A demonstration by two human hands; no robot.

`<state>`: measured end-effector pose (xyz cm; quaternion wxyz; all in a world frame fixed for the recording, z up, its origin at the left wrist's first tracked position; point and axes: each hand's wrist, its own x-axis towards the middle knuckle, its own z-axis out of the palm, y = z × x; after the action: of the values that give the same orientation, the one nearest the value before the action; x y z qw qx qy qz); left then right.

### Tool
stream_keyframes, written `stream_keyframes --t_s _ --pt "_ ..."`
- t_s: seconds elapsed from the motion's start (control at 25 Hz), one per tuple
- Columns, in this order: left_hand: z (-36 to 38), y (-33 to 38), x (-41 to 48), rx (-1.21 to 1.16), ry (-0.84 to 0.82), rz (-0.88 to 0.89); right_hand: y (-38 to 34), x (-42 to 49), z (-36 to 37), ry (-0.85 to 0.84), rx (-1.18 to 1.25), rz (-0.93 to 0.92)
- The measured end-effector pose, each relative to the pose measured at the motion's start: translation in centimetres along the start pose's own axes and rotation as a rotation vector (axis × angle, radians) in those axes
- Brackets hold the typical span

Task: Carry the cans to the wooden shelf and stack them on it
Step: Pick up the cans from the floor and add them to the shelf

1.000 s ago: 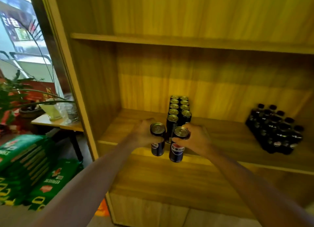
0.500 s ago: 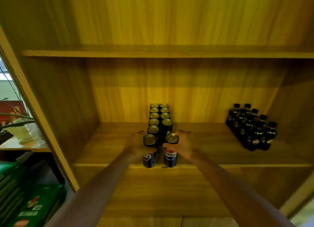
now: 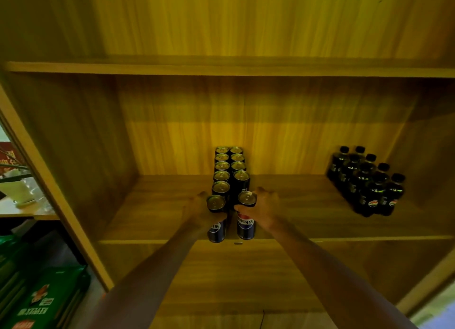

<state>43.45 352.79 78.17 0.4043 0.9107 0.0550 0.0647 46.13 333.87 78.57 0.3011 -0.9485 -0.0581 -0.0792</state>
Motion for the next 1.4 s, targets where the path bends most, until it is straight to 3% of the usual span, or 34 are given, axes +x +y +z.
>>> stream_keyframes --t_s 0.24,0.48,0.76,1.4 --pt "0.4 0.6 -0.2 -0.020 0.057 0.007 0.5 0.3 0.7 0.033 0.066 -0.038" --pt "-1.2 0.7 0.7 0.002 -0.030 0.076 2.4 0.2 0.7 -0.112 0.190 -0.080" --pt "-1.0 2.0 0.4 0.091 0.020 0.103 2.2 1.6 2.1 -0.106 0.268 -0.067" --pt "-0.7 1.6 0.8 0.132 0.047 0.077 1.5 3.9 2.9 -0.094 0.189 -0.082"
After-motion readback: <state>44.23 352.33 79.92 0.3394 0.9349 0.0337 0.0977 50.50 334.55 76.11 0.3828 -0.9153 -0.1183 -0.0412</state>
